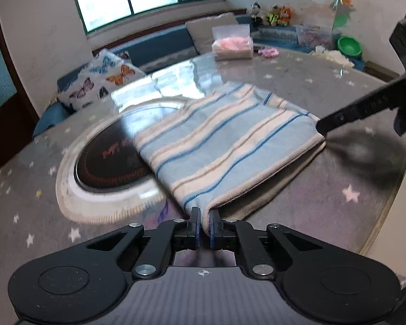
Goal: Fold clothes
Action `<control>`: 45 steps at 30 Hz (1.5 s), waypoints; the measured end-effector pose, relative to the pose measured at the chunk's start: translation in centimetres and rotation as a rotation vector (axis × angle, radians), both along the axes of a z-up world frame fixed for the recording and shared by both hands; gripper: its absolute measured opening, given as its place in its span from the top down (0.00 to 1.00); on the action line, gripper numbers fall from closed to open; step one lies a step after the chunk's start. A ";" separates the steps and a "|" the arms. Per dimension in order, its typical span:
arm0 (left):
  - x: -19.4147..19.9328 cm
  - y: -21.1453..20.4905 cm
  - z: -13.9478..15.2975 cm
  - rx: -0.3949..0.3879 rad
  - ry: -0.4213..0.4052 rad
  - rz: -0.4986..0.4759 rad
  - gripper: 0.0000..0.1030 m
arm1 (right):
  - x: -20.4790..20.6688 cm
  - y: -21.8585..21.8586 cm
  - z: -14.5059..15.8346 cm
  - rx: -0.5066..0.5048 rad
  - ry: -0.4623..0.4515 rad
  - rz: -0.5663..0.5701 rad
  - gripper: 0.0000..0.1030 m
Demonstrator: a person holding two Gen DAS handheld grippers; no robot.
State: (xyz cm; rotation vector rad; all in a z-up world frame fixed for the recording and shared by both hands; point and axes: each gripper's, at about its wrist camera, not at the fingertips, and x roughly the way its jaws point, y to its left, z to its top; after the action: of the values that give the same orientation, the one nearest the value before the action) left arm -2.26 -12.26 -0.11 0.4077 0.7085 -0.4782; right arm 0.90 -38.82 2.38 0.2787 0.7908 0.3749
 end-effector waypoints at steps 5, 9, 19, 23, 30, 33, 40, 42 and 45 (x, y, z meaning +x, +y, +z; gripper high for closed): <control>0.2 0.8 -0.1 0.002 0.020 0.003 0.93 | -0.3 0.1 -0.3 0.011 0.021 0.020 0.90; 0.2 1.3 0.2 -0.014 0.029 0.004 0.90 | -0.3 0.3 1.5 -0.028 -0.038 0.020 0.89; -0.1 1.8 -0.2 -0.032 0.045 0.006 0.93 | 2.3 3.6 1.4 -0.108 -0.132 0.068 0.89; 0.0 2.0 -0.3 -0.039 0.054 0.004 0.93 | 3.4 3.0 0.1 -0.104 -0.075 0.038 0.89; 0.2 2.0 -0.5 -0.038 0.069 -0.001 0.93 | 5.2 3.3 1.3 -0.085 -0.117 0.038 0.88; 0.2 2.3 -0.4 -0.045 0.074 0.003 0.93 | 6.7 3.2 -0.3 -0.118 -0.084 0.002 0.89; 0.6 2.7 0.0 -0.062 0.104 -0.001 0.90 | 7.6 2.3 0.7 -0.073 -0.117 -0.034 0.87; 0.4 3.0 0.4 -0.069 0.103 -0.003 0.89 | 8.4 2.3 0.5 -0.060 -0.110 -0.033 0.87; 0.3 3.7 1.1 -0.065 0.097 -0.001 0.85 | 9.5 2.3 -0.6 -0.072 -0.070 -0.042 0.87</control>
State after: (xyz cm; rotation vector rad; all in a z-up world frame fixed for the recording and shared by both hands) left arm -2.00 -8.60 1.02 0.3255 0.7846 -0.5235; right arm 10.36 -36.48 1.76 0.2133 0.7270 0.3139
